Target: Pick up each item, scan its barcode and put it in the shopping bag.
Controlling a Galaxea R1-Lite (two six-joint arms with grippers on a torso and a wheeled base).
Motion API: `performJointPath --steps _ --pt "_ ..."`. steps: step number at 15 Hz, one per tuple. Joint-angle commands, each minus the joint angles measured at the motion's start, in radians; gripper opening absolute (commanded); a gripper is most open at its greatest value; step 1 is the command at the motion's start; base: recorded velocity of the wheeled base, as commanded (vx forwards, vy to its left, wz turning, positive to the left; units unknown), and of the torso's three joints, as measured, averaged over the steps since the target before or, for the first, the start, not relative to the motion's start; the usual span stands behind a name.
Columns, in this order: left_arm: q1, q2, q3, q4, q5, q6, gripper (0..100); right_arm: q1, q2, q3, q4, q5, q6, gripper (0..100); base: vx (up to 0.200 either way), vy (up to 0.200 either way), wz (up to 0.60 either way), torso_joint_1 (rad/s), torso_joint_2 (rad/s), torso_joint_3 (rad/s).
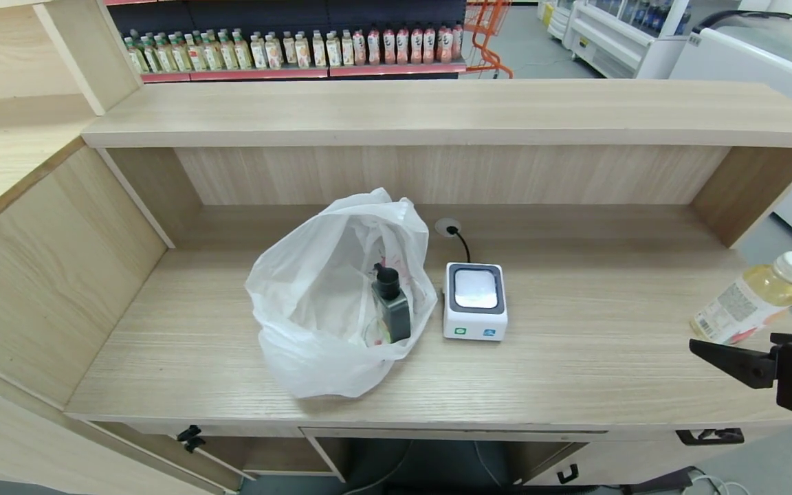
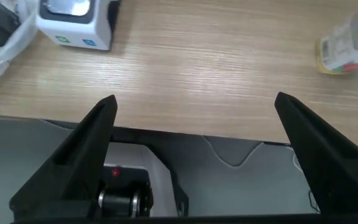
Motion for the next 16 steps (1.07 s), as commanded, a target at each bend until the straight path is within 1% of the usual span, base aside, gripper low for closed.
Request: performJointPath --steps 1,4,9,13,15,16 --pt "0.0 0.001 0.0 0.0 0.0 0.0 100 -0.006 -0.015 0.016 0.0 0.0 0.0 100 0.0 -0.2 0.0 -0.002 0.0 0.002" --pt "0.0 0.001 0.0 0.0 0.0 0.0 100 -0.008 -0.023 0.022 0.001 -0.001 0.0 100 0.0 -0.2 0.0 0.005 0.0 0.001" --pt "0.0 0.001 0.0 0.0 0.0 0.001 100 -0.066 -0.03 0.045 0.009 -0.003 0.0 100 0.0 -0.2 0.0 0.003 0.0 0.002" --pt "-0.002 0.001 0.0 0.0 0.0 0.001 100 -0.072 -0.044 0.061 0.027 -0.007 0.0 100 0.0 -0.2 0.0 0.002 0.0 0.002" --pt "-0.002 0.0 0.0 0.0 0.0 0.0 100 -0.094 -0.047 0.081 0.027 -0.007 0.0 100 0.0 -0.2 0.0 0.0 0.0 0.002" --pt "-0.002 0.0 0.0 0.0 0.002 0.0 100 -0.103 -0.041 0.084 0.026 -0.006 0.0 100 0.0 0.0 0.0 0.0 0.0 0.0"
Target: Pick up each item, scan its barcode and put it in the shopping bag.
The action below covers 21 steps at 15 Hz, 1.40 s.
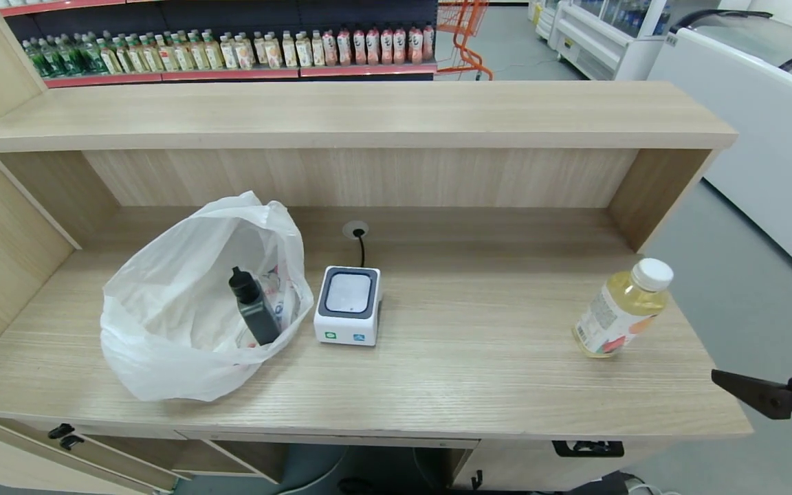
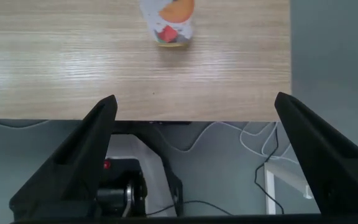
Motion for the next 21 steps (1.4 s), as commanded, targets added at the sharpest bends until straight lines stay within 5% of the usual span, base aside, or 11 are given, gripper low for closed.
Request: performJointPath --steps 1,5,11,21 --pt "0.0 0.0 0.0 0.0 0.0 0.0 100 -0.01 0.01 0.008 -0.009 0.005 0.014 100 0.0 0.0 0.0 0.0 0.0 0.0" --pt "0.0 0.0 0.0 0.0 0.0 -0.001 100 -0.012 0.042 0.051 -0.105 0.007 0.129 100 0.0 0.0 0.0 0.0 0.0 0.0" --pt "0.0 0.0 0.0 0.0 0.0 -0.001 100 -0.01 0.295 0.278 -0.701 0.004 0.126 100 0.0 0.0 0.0 0.0 0.0 0.0" --pt "0.0 0.0 0.0 0.0 0.001 -0.001 100 0.103 0.567 0.204 -0.987 0.007 -0.067 100 0.0 0.0 0.0 0.0 0.0 0.0"
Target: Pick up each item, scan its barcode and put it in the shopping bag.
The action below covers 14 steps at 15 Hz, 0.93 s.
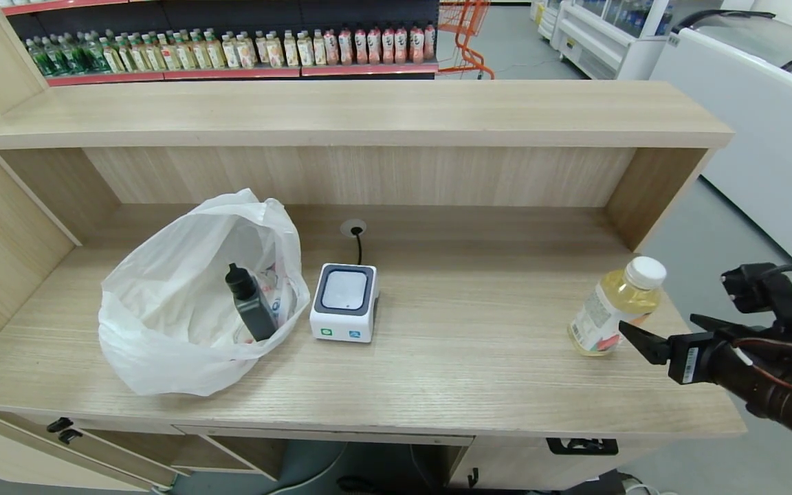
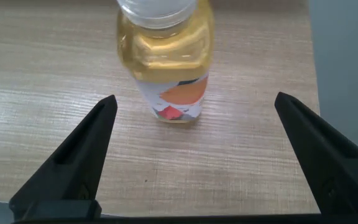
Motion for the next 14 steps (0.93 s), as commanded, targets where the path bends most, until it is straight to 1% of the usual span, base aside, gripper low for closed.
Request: performJointPath --steps 1,2,5,9,12,14 --pt "0.001 0.0 0.0 0.0 0.002 0.0 100 0.024 0.066 -0.018 -0.013 -0.001 -0.019 100 0.0 0.0 0.0 0.0 0.0 0.0" --pt "-0.001 0.0 0.0 0.0 0.002 0.0 100 0.024 0.078 -0.029 -0.016 -0.001 -0.039 100 0.0 0.0 0.0 0.0 0.0 0.0" --pt "-0.001 0.0 0.0 0.0 0.0 0.0 100 0.027 0.114 -0.053 -0.021 -0.001 -0.043 100 0.0 0.0 0.0 0.0 0.0 0.0" --pt "-0.001 0.0 0.0 0.0 0.002 0.0 100 0.033 0.203 -0.104 -0.077 0.0 -0.043 100 0.0 0.0 0.0 0.0 0.0 0.0" --pt "-0.001 0.0 0.0 0.0 0.0 0.0 100 0.038 0.25 -0.144 -0.096 0.002 -0.04 100 0.0 0.0 0.0 0.0 0.0 0.0" --pt "0.001 0.0 0.0 0.0 0.0 0.0 100 0.067 0.272 -0.17 -0.097 0.017 -0.035 100 0.0 0.0 0.0 0.0 0.0 0.0"
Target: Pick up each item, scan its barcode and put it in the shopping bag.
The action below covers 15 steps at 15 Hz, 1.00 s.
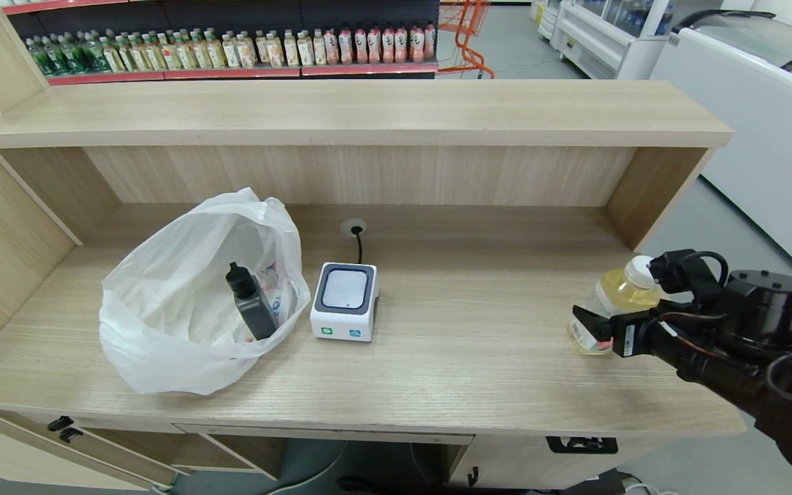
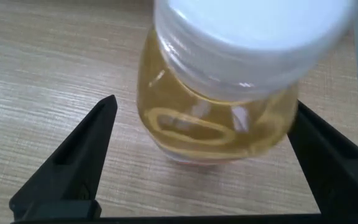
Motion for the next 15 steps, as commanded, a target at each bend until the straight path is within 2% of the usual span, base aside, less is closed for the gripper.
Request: performJointPath --steps 1,5,7,8,15 --pt "-0.001 0.0 0.0 0.0 0.0 0.0 100 0.027 0.037 -0.013 -0.003 0.009 0.001 100 0.0 0.0 0.0 0.0 0.0 0.0" --pt "-0.001 0.0 0.0 0.0 0.0 0.0 100 0.067 0.089 -0.017 -0.079 0.013 -0.002 100 0.0 0.0 0.0 0.0 0.0 0.0" --pt "0.001 0.0 0.0 0.0 0.0 0.0 100 0.069 0.11 -0.022 -0.113 0.056 -0.001 100 0.0 0.0 0.0 0.0 0.0 0.0" --pt "-0.001 0.0 0.0 0.0 0.0 0.002 100 0.067 0.112 -0.025 -0.116 0.065 -0.004 0 0.0 0.0 0.0 0.0 0.0 0.0" --pt "-0.001 0.0 0.0 0.0 0.001 0.0 100 0.067 0.123 -0.033 -0.116 0.065 -0.07 0 0.0 0.0 0.0 0.0 0.0 0.0"
